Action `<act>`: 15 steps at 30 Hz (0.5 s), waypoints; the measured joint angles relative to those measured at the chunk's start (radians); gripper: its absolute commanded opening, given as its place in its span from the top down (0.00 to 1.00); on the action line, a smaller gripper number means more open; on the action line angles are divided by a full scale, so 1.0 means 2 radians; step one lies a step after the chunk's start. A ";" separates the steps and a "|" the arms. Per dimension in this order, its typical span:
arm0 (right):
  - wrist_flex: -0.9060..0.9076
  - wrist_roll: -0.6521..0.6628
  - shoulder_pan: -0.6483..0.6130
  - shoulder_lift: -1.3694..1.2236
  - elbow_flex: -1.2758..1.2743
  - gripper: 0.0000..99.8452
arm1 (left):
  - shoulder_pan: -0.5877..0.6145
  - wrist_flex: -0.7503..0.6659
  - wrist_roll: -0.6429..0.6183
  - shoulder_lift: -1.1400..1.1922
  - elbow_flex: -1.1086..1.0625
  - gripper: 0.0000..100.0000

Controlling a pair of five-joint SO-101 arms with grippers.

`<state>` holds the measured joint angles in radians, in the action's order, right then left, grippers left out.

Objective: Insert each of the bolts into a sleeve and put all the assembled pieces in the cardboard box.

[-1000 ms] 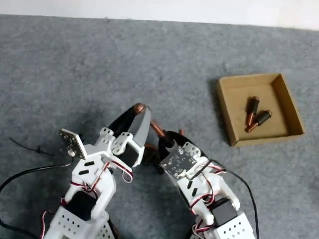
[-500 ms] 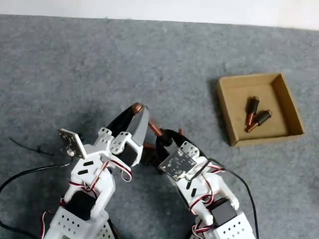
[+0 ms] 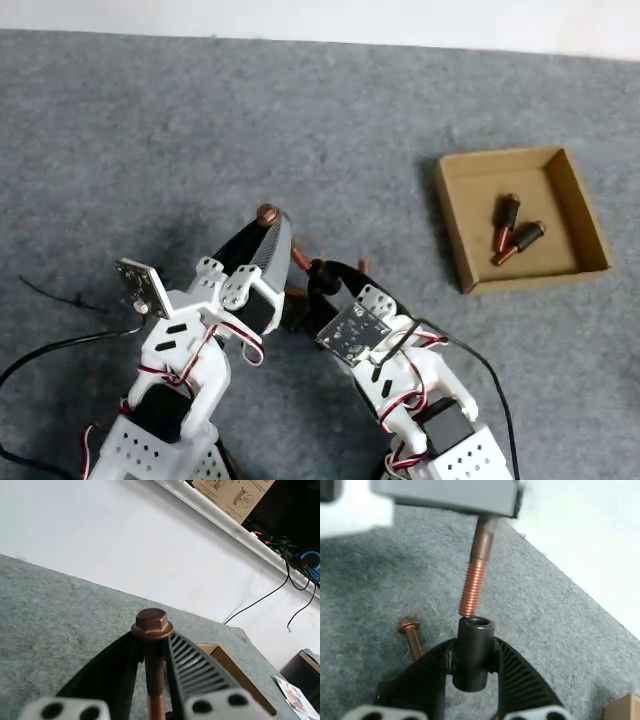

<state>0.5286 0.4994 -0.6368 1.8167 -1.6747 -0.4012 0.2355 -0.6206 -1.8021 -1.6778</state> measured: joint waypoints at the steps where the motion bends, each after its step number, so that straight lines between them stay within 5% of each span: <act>1: 0.000 0.000 0.000 0.000 0.000 0.99 | 0.000 0.000 0.000 -0.002 0.000 0.99; 15: 0.000 -0.002 0.000 0.000 0.000 0.99 | -0.008 -0.004 0.000 -0.005 0.000 0.99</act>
<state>0.5286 0.4948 -0.6368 1.8167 -1.6747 -0.4181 0.2279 -0.6206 -1.8113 -1.6778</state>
